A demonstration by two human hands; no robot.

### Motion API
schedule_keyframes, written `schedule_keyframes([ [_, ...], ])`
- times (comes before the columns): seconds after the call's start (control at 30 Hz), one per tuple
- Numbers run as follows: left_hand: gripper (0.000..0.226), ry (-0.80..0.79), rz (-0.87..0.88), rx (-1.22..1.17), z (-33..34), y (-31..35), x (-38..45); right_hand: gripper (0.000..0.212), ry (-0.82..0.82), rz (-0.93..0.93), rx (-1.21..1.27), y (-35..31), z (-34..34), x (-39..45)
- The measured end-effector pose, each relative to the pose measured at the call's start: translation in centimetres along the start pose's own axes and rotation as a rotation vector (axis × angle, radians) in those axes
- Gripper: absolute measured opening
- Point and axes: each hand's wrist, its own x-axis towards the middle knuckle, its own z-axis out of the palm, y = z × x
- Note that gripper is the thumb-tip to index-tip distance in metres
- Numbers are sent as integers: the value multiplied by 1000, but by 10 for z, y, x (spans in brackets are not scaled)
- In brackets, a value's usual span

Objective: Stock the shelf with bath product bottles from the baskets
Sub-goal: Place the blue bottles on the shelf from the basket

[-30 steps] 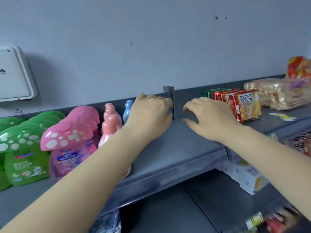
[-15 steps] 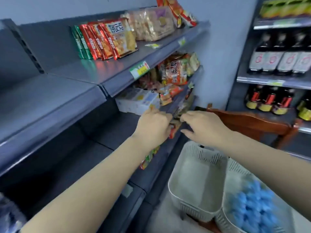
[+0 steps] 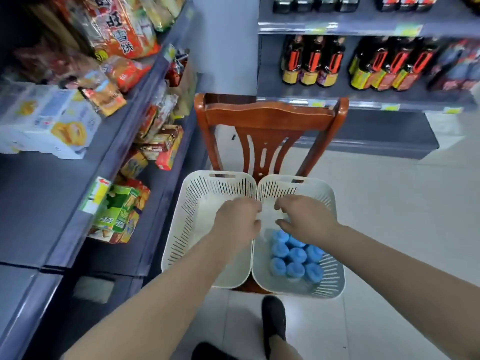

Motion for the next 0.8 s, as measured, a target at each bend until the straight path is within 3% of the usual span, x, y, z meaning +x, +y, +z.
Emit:
schedule_keyframes([
  [0.17,25,-242,-57,-105,97,2,50,31,-129,115,73,67,79,22],
  [0.3,31,-338,-61,-155,174,2,89,23,-181,181,135,112,153,42],
  [0.53,22,-401,-138,-164,277,-6,130,23,-95,175,8,151,244,70],
  [0.67,19,-423,-159,-194,307,-14,137,16,-63,79,-8,155,275,81],
  [0.8,18,-366,-270,-314,321,-16,138,15,-21,102,95,153,292,84],
])
